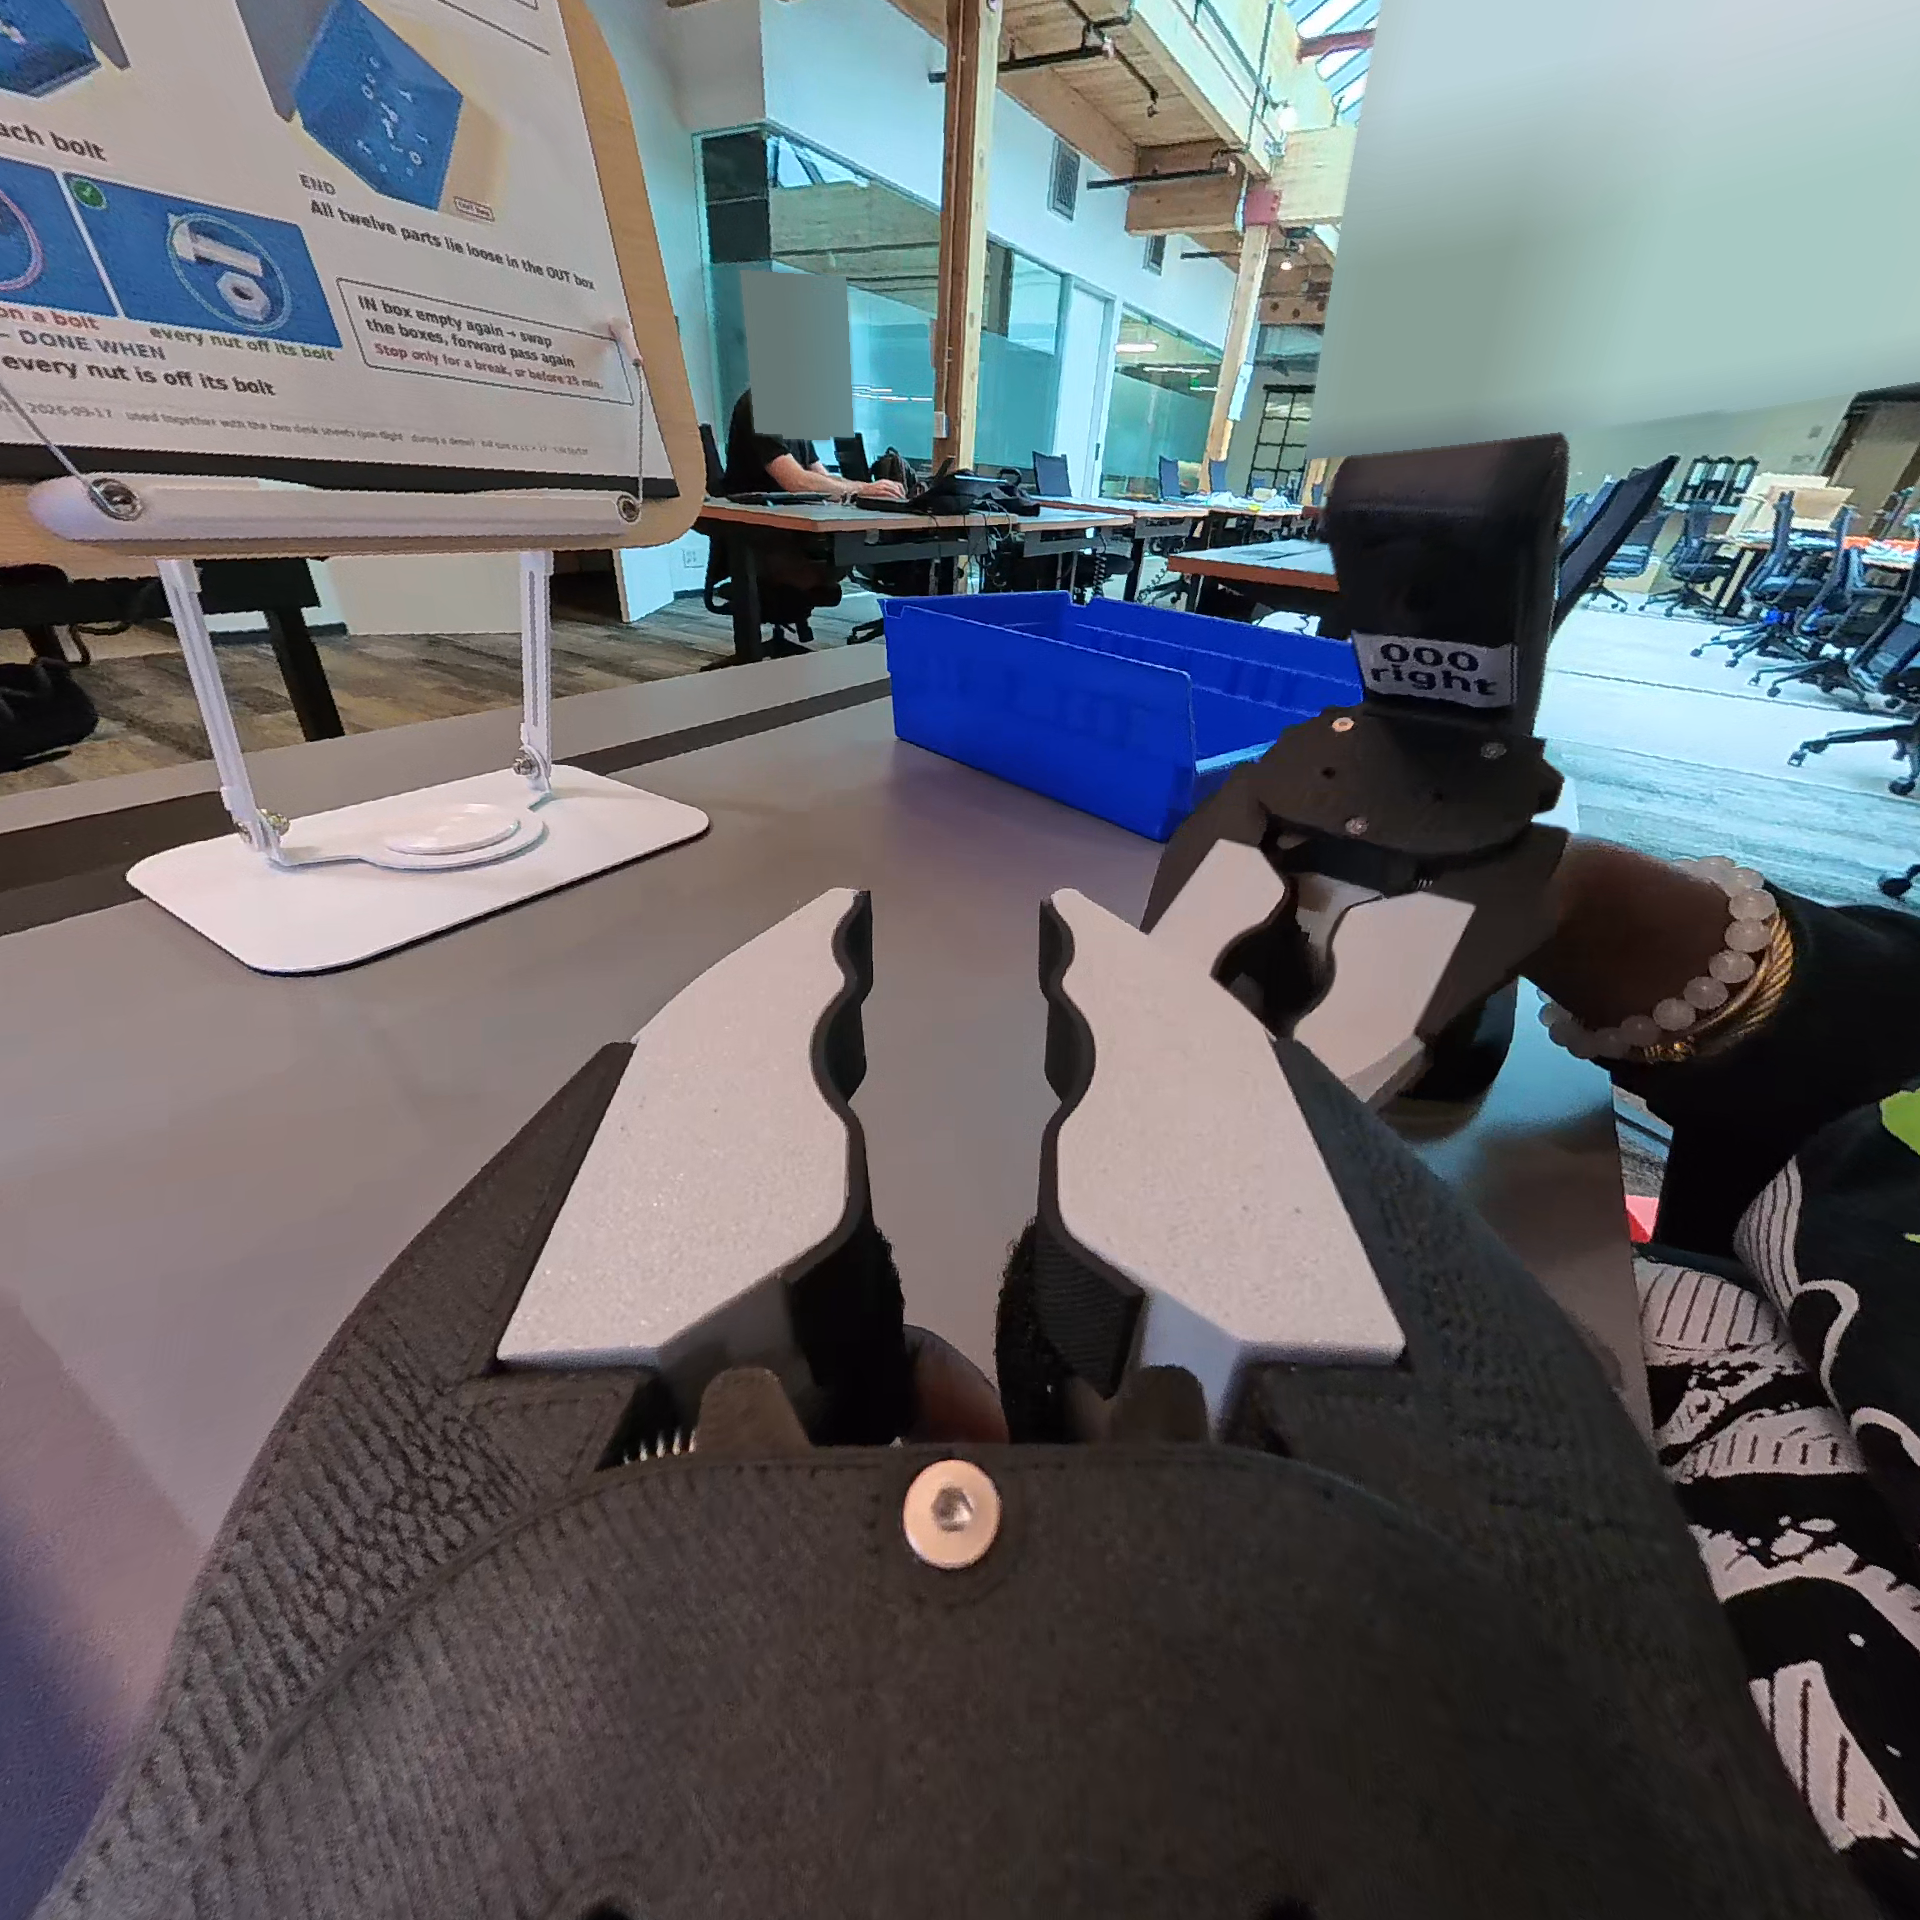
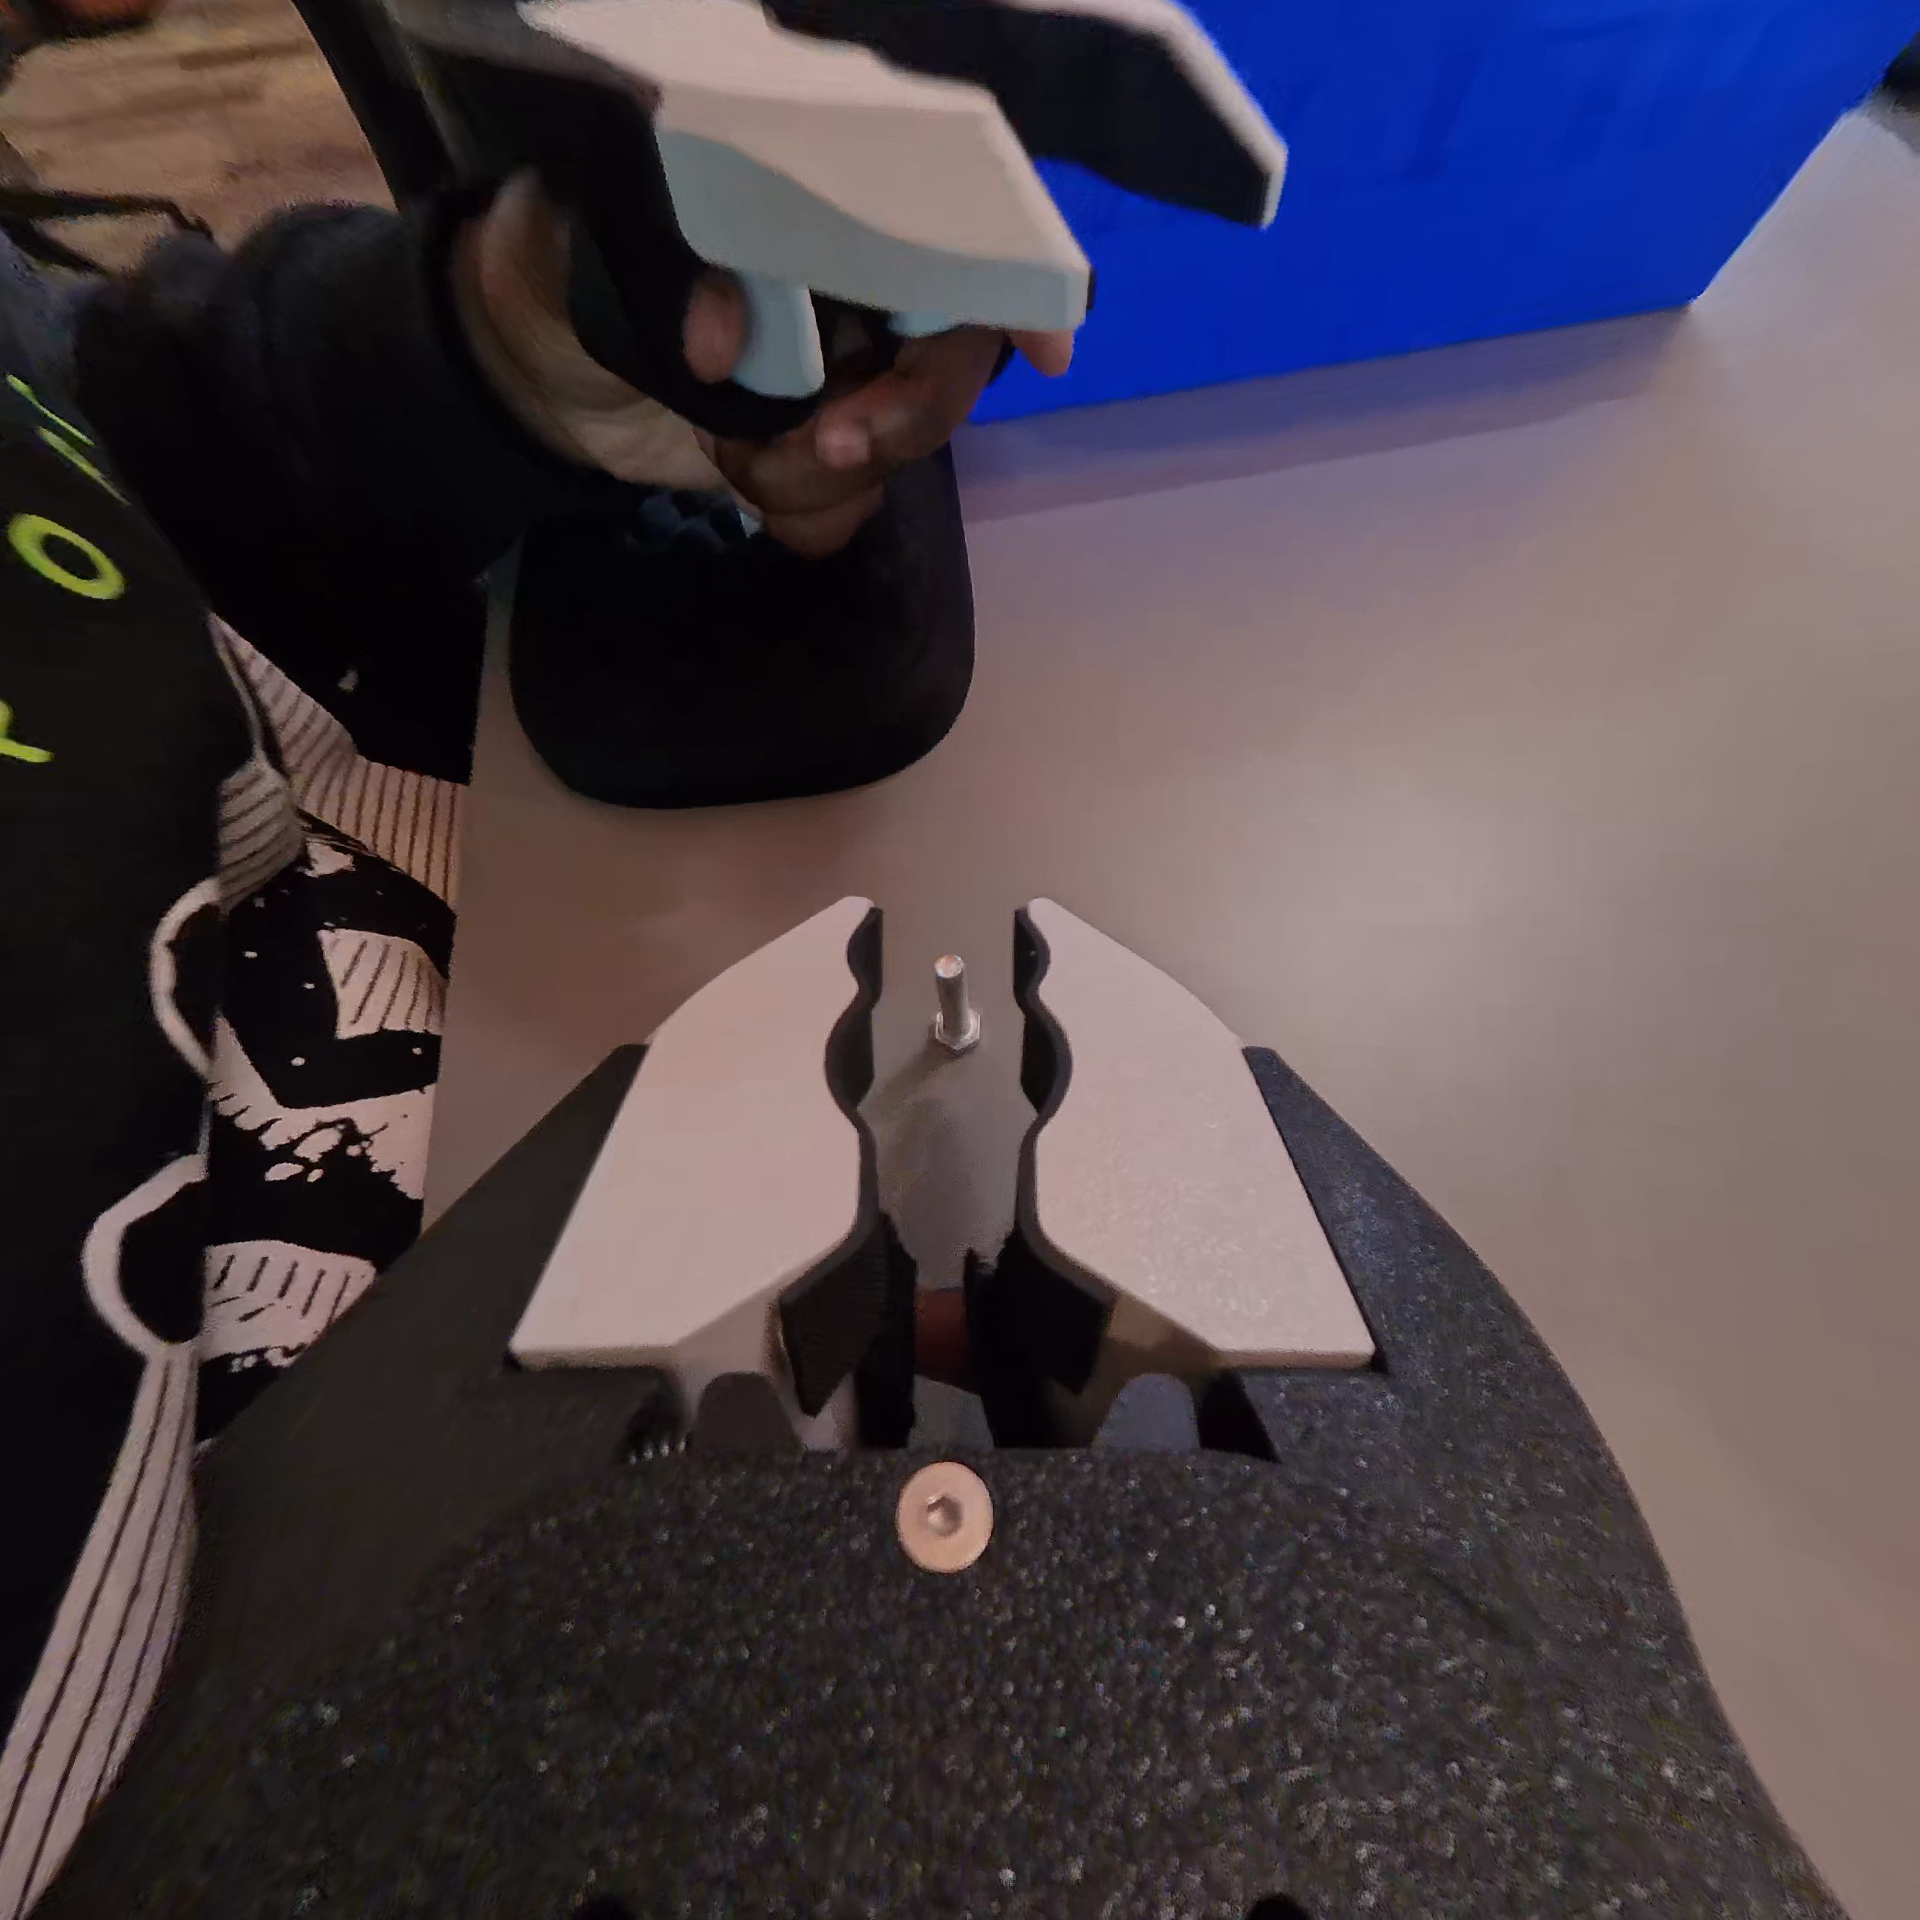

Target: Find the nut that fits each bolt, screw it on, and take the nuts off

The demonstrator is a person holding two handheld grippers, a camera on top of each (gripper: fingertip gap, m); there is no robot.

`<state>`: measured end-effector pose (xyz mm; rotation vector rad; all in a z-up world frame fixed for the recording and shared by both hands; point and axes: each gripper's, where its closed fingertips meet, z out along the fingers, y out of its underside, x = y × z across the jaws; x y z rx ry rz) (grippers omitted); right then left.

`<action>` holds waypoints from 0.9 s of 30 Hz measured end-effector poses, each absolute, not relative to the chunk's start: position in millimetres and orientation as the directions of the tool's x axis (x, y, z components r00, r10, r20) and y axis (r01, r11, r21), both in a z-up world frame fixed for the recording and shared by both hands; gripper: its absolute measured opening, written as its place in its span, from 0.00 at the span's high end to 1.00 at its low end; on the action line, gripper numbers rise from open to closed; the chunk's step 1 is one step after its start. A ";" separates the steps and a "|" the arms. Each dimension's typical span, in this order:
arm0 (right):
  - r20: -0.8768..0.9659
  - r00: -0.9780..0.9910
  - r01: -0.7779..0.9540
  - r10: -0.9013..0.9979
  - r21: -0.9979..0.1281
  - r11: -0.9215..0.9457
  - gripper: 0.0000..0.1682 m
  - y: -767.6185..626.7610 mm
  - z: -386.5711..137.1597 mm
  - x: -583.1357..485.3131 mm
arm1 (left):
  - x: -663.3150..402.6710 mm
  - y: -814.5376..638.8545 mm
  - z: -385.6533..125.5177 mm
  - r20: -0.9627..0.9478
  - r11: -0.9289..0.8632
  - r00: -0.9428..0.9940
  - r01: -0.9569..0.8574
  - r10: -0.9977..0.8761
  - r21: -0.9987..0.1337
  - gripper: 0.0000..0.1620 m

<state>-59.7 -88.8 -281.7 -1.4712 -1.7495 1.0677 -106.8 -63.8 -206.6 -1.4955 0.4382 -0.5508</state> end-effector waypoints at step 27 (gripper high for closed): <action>0.087 0.013 0.173 0.996 -0.981 0.083 0.75 -42.6 -232.1 3.0 | -320.1 -70.9 -276.4 -0.073 -0.608 0.774 -0.549 -0.629 -0.573 0.83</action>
